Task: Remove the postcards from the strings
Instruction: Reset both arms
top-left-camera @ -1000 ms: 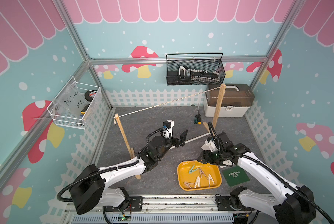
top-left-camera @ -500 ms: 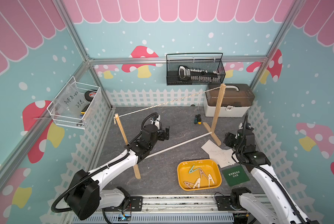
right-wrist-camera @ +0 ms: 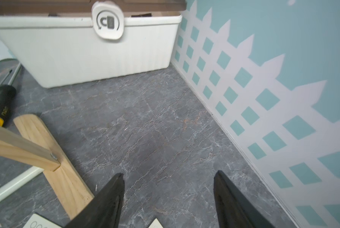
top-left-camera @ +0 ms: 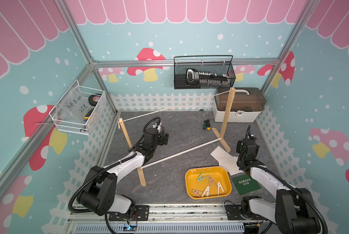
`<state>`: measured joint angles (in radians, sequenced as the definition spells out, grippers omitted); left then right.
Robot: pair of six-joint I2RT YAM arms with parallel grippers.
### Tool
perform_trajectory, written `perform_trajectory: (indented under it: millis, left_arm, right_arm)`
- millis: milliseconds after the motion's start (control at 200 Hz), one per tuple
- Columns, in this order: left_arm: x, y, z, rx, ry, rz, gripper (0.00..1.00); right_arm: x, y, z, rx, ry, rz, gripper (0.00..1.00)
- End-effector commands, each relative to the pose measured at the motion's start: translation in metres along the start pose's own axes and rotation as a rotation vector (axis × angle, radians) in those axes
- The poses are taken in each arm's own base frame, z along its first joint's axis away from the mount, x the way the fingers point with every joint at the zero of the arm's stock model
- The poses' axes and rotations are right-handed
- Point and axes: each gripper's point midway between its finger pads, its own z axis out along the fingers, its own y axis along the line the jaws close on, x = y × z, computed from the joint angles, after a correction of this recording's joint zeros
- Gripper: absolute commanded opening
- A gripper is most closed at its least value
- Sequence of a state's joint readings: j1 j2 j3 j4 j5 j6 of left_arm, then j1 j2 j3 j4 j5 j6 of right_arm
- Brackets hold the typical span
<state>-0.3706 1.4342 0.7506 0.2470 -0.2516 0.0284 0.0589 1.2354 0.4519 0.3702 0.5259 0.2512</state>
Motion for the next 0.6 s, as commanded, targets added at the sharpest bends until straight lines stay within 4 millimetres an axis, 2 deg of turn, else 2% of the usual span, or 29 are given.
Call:
perform_trajectory:
  millis: [0,75,170,220,225,230,260,295,340,480,515,595]
  left_arm:
    - [-0.001,0.038,0.001,-0.106,-0.087,0.0,1.0]
    - [0.0,0.058,0.001,-0.165,-0.1,-0.035,1.0]
    - [-0.003,0.066,0.005,-0.146,-0.115,-0.065,1.0]
    - [-0.004,0.067,0.007,-0.137,-0.128,-0.07,1.0]
    - [-0.004,0.067,0.007,-0.138,-0.126,-0.07,1.0]
    - [-0.004,0.067,0.008,-0.138,-0.125,-0.07,1.0]
    - [-0.004,0.069,0.009,-0.139,-0.123,-0.068,1.0]
    - [-0.004,0.071,0.01,-0.146,-0.121,-0.064,1.0]
    - [-0.003,0.072,0.009,-0.149,-0.112,-0.059,1.0]
    - [0.009,0.084,0.0,-0.206,-0.067,-0.034,1.0]
    - [0.014,0.087,-0.002,-0.219,-0.061,-0.037,1.0]
    - [0.025,0.091,-0.004,-0.224,-0.05,-0.048,1.0]
  right_arm:
    - [-0.004,0.012,0.01,-0.038,-0.077,-0.024,0.71]
    - [-0.002,0.019,0.016,-0.064,-0.07,-0.059,0.71]
    - [-0.007,0.024,0.018,-0.083,-0.119,-0.071,0.71]
    - [0.001,0.025,0.023,-0.074,-0.127,-0.071,0.72]
    - [-0.003,0.025,0.022,-0.074,-0.145,-0.061,0.72]
    - [0.003,0.025,0.024,-0.073,-0.13,-0.067,0.72]
    - [-0.002,0.029,0.025,-0.087,-0.156,-0.077,0.73]
    - [0.003,0.037,0.027,-0.127,-0.114,-0.104,0.72]
    - [0.0,0.038,0.028,-0.127,-0.137,-0.106,0.72]
    - [0.011,0.036,0.025,-0.129,-0.153,-0.095,0.72]
    - [0.007,0.035,0.023,-0.129,-0.201,-0.086,0.72]
    - [0.01,0.036,0.021,-0.136,-0.182,-0.095,0.71]
